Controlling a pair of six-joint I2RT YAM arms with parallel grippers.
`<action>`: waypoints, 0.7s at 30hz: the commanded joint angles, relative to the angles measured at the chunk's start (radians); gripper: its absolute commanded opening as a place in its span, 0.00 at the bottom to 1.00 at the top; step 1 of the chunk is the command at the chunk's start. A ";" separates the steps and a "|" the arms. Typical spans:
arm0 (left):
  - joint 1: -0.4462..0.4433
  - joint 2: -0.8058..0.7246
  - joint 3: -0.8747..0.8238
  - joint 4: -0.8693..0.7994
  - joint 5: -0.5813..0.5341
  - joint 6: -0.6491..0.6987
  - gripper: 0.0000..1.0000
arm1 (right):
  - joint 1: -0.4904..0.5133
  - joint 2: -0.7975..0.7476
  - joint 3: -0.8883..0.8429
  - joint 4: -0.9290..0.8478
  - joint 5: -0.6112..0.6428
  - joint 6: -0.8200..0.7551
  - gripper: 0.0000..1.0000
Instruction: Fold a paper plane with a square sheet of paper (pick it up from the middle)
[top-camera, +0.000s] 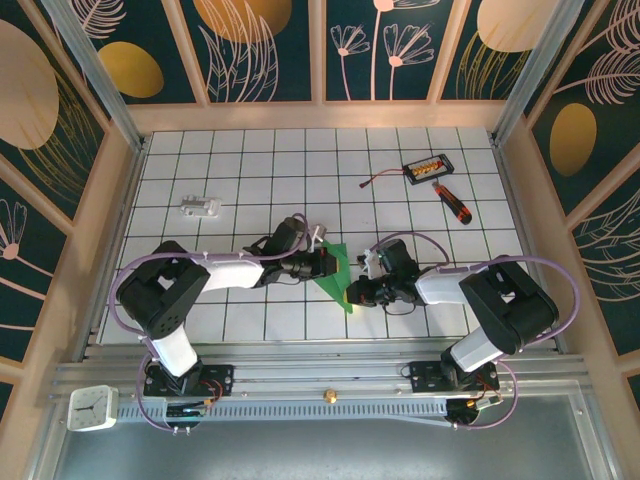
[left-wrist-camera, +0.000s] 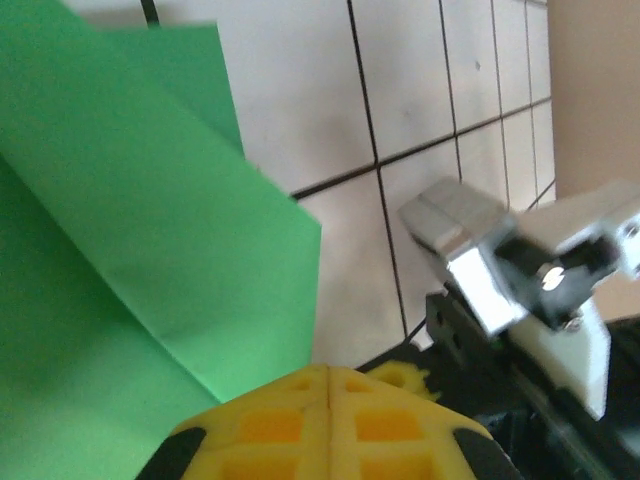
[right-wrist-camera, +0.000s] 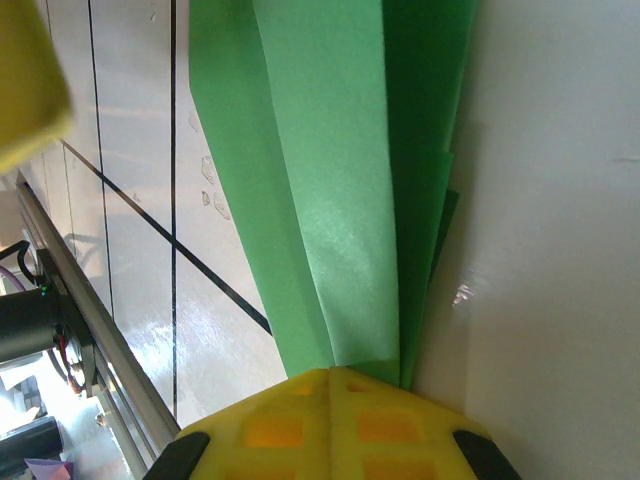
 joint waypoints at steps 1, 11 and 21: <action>-0.013 0.029 -0.016 0.063 0.050 -0.087 0.00 | -0.007 0.011 -0.033 -0.087 0.061 -0.004 0.00; -0.034 0.104 -0.014 0.082 0.073 -0.139 0.00 | -0.007 0.012 -0.031 -0.091 0.067 -0.011 0.00; -0.045 0.144 0.001 0.091 0.087 -0.159 0.00 | -0.006 0.021 -0.027 -0.099 0.075 -0.012 0.00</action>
